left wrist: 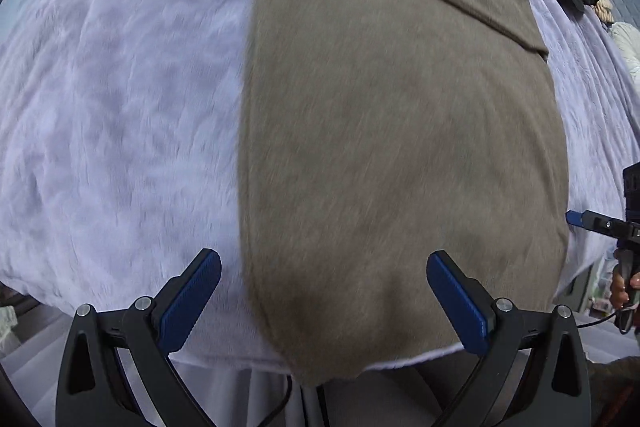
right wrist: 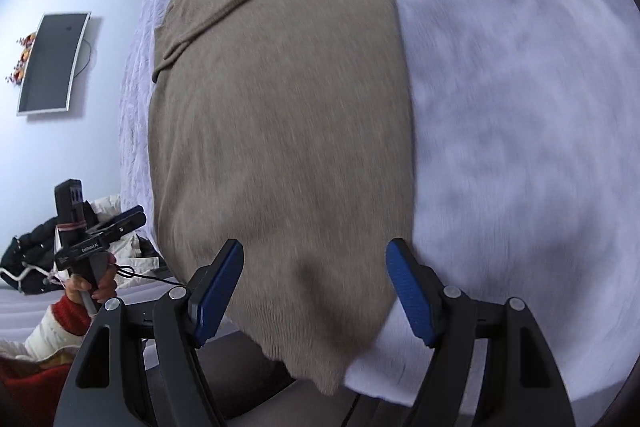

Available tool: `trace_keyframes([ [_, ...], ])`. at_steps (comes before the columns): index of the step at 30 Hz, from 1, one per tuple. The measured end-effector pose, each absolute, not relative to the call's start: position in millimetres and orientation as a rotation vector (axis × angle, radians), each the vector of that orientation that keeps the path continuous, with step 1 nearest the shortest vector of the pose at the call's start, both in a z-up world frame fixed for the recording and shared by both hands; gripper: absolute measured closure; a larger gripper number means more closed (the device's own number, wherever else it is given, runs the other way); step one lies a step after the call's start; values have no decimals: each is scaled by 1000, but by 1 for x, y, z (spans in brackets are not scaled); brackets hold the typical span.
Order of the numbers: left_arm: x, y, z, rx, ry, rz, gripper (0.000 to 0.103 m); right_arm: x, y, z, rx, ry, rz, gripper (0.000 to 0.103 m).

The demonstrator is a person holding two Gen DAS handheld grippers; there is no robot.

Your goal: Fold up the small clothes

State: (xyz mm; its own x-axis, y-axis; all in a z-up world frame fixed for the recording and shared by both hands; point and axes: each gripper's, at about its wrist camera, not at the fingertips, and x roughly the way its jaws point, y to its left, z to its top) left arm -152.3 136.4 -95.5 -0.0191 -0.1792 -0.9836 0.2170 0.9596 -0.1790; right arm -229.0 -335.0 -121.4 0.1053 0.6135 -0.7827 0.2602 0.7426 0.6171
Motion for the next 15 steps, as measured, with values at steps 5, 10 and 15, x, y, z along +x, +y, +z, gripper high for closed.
trace_keyframes([
  [5,-176,146,-114,10,1616,-440,0,-267,-330,-127,892,1452,279,26],
  [10,-184,139,-119,-53,1600,-509,0,-282,-311,-134,916,1459,266,26],
  [15,-183,136,-120,-120,1596,-558,0,-282,-293,-139,951,1450,299,25],
])
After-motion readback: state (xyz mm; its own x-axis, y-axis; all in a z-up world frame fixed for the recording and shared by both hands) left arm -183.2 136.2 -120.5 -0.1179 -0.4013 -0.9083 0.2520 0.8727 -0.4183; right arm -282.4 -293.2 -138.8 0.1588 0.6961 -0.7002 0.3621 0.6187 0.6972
